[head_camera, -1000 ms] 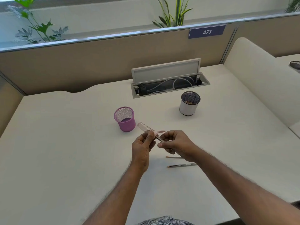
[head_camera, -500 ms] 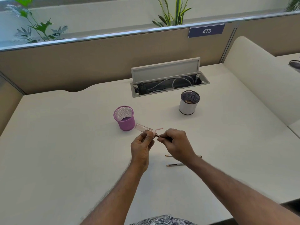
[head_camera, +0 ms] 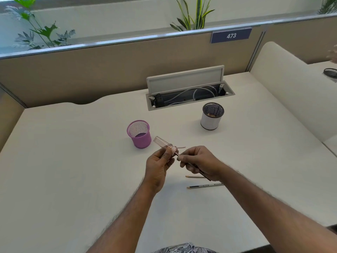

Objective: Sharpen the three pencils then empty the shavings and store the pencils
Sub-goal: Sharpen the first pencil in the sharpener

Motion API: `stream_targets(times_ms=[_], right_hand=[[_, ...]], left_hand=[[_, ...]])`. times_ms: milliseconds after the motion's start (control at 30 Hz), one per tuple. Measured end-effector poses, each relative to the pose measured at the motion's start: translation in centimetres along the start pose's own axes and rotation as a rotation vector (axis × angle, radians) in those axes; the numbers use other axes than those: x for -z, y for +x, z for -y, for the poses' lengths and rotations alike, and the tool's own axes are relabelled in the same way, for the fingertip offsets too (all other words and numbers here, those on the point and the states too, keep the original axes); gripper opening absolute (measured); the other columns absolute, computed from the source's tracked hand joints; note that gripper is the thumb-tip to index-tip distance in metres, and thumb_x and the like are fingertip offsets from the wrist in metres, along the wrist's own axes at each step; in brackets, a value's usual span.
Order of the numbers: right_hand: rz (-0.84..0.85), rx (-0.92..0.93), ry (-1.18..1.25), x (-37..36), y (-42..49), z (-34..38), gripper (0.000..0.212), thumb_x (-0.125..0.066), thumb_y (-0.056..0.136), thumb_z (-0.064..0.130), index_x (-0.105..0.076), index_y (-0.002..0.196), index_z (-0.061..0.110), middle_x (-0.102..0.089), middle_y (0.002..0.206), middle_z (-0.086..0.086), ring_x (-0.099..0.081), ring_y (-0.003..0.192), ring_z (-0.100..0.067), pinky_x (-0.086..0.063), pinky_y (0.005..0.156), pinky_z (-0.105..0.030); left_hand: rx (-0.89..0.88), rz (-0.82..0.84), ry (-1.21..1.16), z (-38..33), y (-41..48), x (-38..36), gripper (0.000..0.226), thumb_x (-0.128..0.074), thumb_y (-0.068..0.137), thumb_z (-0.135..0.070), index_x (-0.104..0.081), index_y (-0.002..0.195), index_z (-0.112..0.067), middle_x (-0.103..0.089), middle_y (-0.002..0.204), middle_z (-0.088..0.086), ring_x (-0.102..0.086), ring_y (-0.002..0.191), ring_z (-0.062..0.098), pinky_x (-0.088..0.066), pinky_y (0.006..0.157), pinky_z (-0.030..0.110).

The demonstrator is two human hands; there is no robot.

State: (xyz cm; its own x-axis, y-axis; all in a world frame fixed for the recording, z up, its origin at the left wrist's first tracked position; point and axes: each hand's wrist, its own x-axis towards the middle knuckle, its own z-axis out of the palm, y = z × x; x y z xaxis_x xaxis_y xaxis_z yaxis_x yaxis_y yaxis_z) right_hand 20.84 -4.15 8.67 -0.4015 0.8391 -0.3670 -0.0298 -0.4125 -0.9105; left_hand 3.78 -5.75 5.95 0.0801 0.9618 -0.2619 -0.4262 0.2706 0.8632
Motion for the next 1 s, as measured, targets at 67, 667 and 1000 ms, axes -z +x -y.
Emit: stream_targets(times_ms=[67, 667, 1000], right_hand=[[-0.042, 0.048, -0.075, -0.3, 0.1, -0.1, 0.014, -0.076, 0.078, 0.002, -0.066, 0.087, -0.002, -0.056, 0.072, -0.017, -0.048, 0.043, -0.015, -0.037, 0.039, -0.022], [-0.389, 0.394, -0.511, -0.9, 0.4, -1.5, 0.016, -0.077, 0.078, 0.011, -0.070, 0.067, 0.020, -0.061, 0.052, 0.009, -0.047, 0.044, -0.005, -0.040, 0.048, -0.021], [-0.036, -0.040, 0.020, 0.5, 0.0, -0.1, 0.017, -0.065, 0.089, 0.007, -0.071, 0.072, 0.005, -0.062, 0.063, -0.011, -0.043, 0.043, -0.011, -0.032, 0.038, -0.018]], left_hand=[[-0.011, -0.039, -0.002, 0.1, 0.0, 0.0, 0.024, -0.072, 0.076, -0.035, -0.080, 0.091, -0.018, -0.075, 0.095, -0.002, -0.066, 0.093, 0.011, -0.051, 0.085, 0.026], [-0.009, -0.120, -0.001, 0.3, -0.4, -1.1, 0.017, -0.067, 0.079, -0.033, -0.082, 0.086, -0.028, -0.078, 0.092, -0.005, -0.069, 0.092, 0.007, -0.053, 0.077, 0.020], [0.007, -0.018, 0.022, 0.2, -0.5, -0.7, 0.019, -0.064, 0.083, -0.032, -0.081, 0.090, -0.028, -0.076, 0.093, -0.007, -0.067, 0.089, 0.006, -0.050, 0.082, 0.023]])
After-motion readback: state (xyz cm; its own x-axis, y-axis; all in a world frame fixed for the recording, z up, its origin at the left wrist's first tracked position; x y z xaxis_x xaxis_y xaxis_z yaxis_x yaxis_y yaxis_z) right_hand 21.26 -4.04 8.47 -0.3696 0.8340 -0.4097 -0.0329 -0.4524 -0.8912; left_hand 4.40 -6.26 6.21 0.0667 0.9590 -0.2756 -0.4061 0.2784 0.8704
